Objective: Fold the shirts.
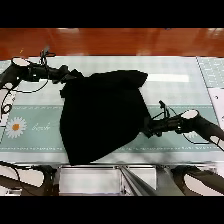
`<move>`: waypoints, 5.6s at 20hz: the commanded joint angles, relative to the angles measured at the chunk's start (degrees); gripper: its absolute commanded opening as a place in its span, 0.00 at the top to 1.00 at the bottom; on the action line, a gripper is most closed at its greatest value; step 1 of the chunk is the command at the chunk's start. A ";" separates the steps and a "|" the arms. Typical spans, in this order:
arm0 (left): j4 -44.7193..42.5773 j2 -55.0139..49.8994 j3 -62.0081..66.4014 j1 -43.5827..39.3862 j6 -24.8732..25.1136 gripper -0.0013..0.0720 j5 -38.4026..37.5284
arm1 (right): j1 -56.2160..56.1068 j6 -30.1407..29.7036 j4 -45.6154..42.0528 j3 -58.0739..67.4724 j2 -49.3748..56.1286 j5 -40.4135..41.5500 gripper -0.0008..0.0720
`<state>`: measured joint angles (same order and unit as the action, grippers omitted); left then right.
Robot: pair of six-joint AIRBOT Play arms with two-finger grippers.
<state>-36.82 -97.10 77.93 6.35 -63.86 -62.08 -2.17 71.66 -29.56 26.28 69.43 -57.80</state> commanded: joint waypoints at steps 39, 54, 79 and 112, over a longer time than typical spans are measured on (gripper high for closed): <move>-2.14 40.74 -36.02 27.23 -5.20 0.30 -3.23 | 28.15 14.25 -39.34 55.60 13.53 -27.76 0.44; 2.36 20.24 -44.54 0.17 6.82 0.29 0.07 | 34.27 -2.93 -17.75 13.11 -4.20 -19.26 0.44; 2.34 16.46 -37.57 -3.76 4.66 0.95 -1.38 | 15.37 1.53 -15.82 7.39 8.15 -9.14 0.46; -22.29 70.60 19.50 16.50 -22.84 0.95 -16.70 | 12.83 13.77 -40.06 83.91 -35.45 -31.78 0.96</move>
<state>-57.23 -27.57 101.45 22.68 -82.83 -73.47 10.70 84.12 -67.40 114.56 36.42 -87.29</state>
